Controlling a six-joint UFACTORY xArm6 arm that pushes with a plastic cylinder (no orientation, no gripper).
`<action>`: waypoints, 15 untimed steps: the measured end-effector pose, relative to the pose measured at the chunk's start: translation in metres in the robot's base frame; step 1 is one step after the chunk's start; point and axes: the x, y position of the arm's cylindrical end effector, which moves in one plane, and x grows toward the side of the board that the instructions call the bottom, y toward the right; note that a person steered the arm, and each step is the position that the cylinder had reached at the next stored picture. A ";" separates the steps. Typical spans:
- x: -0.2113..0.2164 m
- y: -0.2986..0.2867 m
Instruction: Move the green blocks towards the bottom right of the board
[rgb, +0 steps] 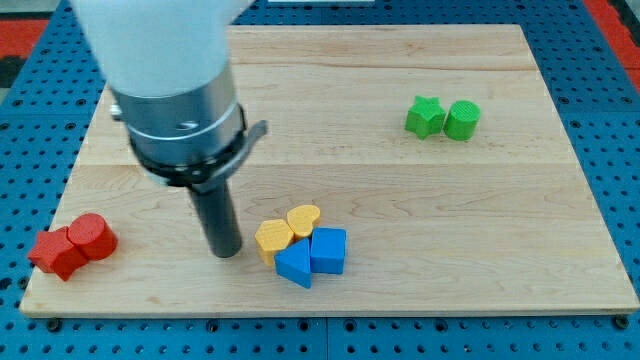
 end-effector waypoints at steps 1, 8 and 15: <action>-0.003 -0.015; -0.162 0.112; -0.112 0.257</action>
